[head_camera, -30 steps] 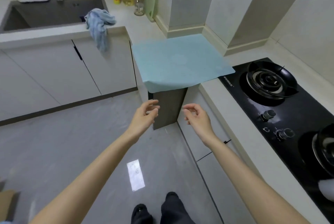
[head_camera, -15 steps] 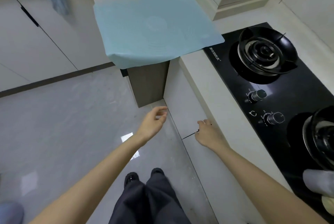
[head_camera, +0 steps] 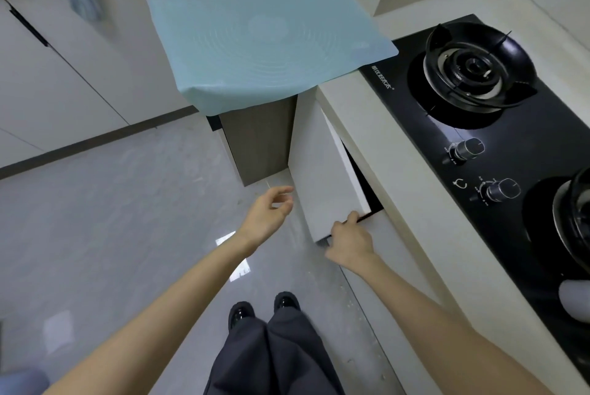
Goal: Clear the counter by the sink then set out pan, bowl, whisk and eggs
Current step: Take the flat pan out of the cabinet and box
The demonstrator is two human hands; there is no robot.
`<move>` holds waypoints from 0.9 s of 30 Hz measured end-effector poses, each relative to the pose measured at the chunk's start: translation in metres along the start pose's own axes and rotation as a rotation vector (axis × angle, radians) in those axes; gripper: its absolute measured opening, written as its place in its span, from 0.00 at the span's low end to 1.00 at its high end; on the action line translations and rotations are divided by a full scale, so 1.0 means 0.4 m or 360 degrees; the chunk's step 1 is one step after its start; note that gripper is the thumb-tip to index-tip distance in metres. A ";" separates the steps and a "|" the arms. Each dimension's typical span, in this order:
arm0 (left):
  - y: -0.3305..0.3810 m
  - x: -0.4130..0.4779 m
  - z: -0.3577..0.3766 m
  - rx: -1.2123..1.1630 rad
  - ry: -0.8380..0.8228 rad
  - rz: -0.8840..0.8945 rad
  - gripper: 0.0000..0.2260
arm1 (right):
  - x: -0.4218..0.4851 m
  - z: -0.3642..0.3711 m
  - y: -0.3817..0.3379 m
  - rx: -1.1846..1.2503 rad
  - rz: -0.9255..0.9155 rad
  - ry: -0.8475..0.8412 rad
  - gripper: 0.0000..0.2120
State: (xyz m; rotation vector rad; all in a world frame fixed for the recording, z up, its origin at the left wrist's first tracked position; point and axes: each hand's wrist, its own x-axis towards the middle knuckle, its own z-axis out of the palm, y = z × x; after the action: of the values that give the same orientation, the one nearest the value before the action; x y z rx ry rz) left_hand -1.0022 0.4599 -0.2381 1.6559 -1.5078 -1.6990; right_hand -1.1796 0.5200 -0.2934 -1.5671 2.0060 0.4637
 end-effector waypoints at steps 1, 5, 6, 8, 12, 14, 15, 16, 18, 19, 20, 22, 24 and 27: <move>0.003 0.010 -0.003 -0.0020 -0.0007 -0.0014 0.15 | -0.007 0.009 -0.024 0.0027 -0.0039 0.0005 0.17; 0.034 0.080 -0.001 0.0021 -0.0128 -0.0027 0.21 | -0.040 0.053 -0.119 0.0113 -0.0192 0.0020 0.18; 0.041 0.106 0.004 0.0068 -0.0184 -0.0041 0.24 | -0.044 0.062 -0.136 0.0135 -0.0215 0.0031 0.18; 0.049 0.156 0.023 0.0202 -0.0278 -0.0075 0.31 | -0.049 0.076 -0.153 0.0172 -0.0233 0.0059 0.17; 0.043 0.221 0.080 0.0390 -0.0387 -0.0096 0.39 | -0.052 0.088 -0.148 0.0200 -0.0252 0.0099 0.17; 0.038 0.235 0.107 0.0431 -0.0396 -0.0057 0.35 | -0.053 0.088 -0.141 0.0206 -0.0285 0.0093 0.18; 0.034 0.244 0.118 0.0439 -0.0369 -0.0056 0.33 | -0.053 0.088 -0.136 0.0206 -0.0306 0.0090 0.17; 0.030 0.254 0.127 0.0437 -0.0325 -0.0054 0.31 | -0.054 0.088 -0.131 0.0197 -0.0331 0.0091 0.17; 0.019 0.267 0.143 0.0435 -0.0244 -0.0063 0.31 | -0.057 0.092 -0.115 0.0150 -0.0388 0.0075 0.19; 0.018 0.269 0.148 0.0452 -0.0211 -0.0063 0.32 | -0.057 0.096 -0.102 0.0122 -0.0432 0.0065 0.22; 0.017 0.272 0.150 0.0464 -0.0199 -0.0064 0.35 | -0.055 0.101 -0.087 0.0102 -0.0489 0.0054 0.25; 0.011 0.271 0.142 0.0401 -0.0203 -0.0085 0.39 | -0.049 0.101 -0.052 0.0077 -0.0643 0.0070 0.28; -0.003 0.267 0.121 0.0277 -0.0208 -0.0103 0.39 | -0.037 0.095 -0.023 0.0027 -0.0845 0.0128 0.26; -0.034 0.257 0.068 0.0196 -0.0158 -0.0089 0.37 | -0.017 0.088 -0.002 -0.0061 -0.1120 0.0204 0.18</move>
State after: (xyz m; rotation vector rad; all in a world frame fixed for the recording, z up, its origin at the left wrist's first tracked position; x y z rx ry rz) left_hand -1.0481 0.3939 -0.3089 1.7127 -1.6571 -1.7736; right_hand -1.1704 0.5452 -0.3171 -2.2188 1.3879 0.1211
